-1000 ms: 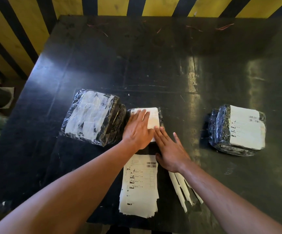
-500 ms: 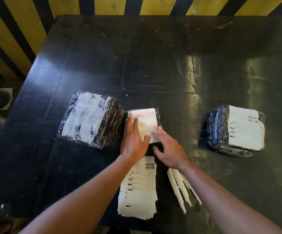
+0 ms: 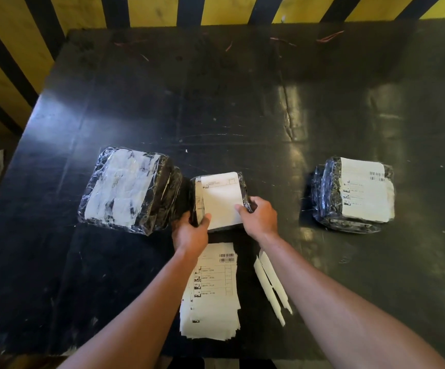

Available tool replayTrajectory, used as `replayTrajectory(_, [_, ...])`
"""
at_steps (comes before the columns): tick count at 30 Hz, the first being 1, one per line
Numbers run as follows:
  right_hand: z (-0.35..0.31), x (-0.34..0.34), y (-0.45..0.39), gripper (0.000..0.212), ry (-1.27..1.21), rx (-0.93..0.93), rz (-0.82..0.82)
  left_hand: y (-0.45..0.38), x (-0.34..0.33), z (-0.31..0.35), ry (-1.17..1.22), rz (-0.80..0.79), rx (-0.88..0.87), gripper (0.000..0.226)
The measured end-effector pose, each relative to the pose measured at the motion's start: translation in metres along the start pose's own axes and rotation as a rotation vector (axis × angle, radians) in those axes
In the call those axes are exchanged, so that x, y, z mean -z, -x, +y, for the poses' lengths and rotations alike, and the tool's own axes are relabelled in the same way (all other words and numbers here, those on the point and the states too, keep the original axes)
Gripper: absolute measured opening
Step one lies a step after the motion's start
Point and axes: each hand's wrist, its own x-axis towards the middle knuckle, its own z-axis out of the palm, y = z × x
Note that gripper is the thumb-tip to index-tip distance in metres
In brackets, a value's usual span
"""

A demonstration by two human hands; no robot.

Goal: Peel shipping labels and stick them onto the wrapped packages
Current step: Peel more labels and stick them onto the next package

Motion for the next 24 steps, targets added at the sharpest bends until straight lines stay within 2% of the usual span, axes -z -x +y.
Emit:
replayTrajectory(4, [0.007, 0.027, 0.023, 0.037, -0.034, 0.068, 0.070, 0.034, -0.004, 0.009, 0.045, 0.017, -0.067, 0.065])
replayTrajectory(7, [0.015, 0.057, 0.030, 0.056, -0.042, 0.086, 0.182, 0.056, -0.014, 0.028, 0.015, 0.011, -0.169, 0.066])
replayTrajectory(13, [0.015, 0.145, 0.046, 0.051, -0.156, 0.076, 0.402, 0.091, -0.056, 0.090, 0.036, -0.094, -0.352, 0.068])
replayTrajectory(18, [0.035, 0.212, 0.043, 0.039, -0.226, 0.030, 0.504, 0.116, -0.104, 0.127, -0.007, -0.230, -0.435, 0.060])
replayTrajectory(24, [0.072, 0.262, 0.035, 0.013, -0.279, -0.056, 0.534, 0.127, -0.163, 0.144, -0.105, -0.360, -0.470, 0.058])
